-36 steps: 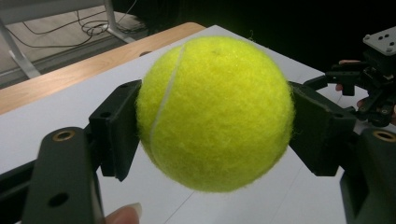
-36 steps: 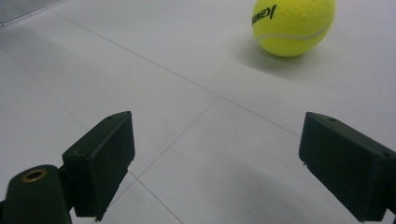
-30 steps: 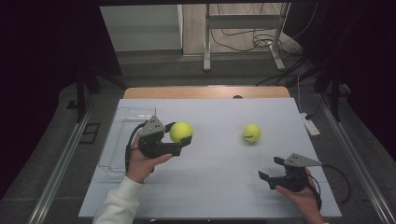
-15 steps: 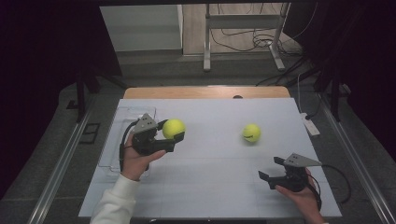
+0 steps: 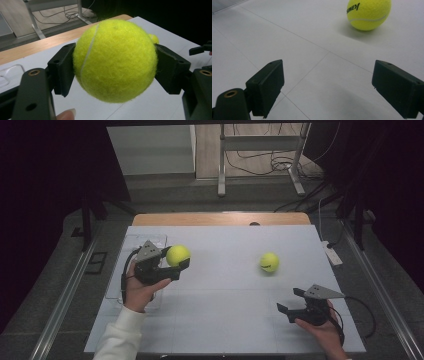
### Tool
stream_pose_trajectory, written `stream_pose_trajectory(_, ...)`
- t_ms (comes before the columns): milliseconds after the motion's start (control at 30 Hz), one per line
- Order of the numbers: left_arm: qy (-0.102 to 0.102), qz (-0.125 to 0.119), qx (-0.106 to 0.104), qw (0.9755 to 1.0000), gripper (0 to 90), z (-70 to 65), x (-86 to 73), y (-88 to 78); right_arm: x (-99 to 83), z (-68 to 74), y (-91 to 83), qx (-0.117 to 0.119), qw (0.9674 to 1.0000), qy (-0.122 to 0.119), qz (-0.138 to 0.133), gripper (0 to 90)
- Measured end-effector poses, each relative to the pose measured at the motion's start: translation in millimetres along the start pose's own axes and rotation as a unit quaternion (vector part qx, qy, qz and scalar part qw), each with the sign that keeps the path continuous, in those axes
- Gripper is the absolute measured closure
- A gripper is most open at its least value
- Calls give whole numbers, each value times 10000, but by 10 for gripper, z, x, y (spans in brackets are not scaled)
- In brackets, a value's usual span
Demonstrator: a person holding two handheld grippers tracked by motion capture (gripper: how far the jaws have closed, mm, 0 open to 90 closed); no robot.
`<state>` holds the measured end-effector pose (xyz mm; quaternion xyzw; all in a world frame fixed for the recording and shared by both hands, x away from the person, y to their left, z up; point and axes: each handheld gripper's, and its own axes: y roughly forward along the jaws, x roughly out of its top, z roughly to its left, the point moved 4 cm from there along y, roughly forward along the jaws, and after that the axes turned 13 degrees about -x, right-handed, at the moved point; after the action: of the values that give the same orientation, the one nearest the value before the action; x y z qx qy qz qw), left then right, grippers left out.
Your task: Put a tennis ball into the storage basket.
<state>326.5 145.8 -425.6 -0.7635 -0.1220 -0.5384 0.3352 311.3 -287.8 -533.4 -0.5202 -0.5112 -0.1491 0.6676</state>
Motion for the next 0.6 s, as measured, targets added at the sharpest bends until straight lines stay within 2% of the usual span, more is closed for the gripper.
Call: stream_pose_trajectory(600,-96,-100,275,9995,262,143,-24,-148,1,-3,-2,-6,10000,-14,-2,115)
